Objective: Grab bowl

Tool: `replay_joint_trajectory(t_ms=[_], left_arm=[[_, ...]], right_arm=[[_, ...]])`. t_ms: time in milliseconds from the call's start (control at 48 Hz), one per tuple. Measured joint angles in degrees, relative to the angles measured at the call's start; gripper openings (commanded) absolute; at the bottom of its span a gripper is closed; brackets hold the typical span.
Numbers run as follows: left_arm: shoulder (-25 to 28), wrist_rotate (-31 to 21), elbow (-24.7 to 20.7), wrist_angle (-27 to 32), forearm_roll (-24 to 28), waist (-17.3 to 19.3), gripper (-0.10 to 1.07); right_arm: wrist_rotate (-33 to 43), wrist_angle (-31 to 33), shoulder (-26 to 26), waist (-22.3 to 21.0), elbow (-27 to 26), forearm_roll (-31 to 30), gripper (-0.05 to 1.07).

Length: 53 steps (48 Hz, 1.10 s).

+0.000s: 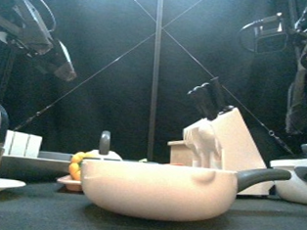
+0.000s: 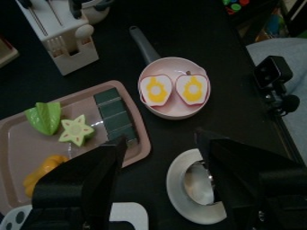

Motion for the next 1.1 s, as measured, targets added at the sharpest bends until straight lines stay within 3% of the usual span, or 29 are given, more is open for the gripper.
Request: replay_joint_trajectory(t_ms=[271,521,604,792,1104], left_arm=[[-3.7,0.4,-0.4,4.0,-2.3,0.0,0.95],[-9.5,0.6,-0.4,16.2,-6.9,0.9,0.95],[-11.1,0.7,-0.1,22.5,-9.8,2.8,0.95],[-11.3,1.3,2.3,31.2,-16.0,11.8,0.95],[-11.2,2.8,7.6,29.7,-17.8,31.4,0.95]], right_arm=[[0.0,-2.5,-5.6,-1.0,0.1,-5.7,0.44],[0.0,-3.8,-9.3,-2.9,1.4,-7.4,0.44],[0.1,-5.8,-9.4,-3.3,2.1,-7.5,0.44],[0.0,-10.3,-9.1,-3.6,3.3,-7.7,0.44],[0.1,-12.5,-8.4,-3.8,4.4,-7.5,0.44]])
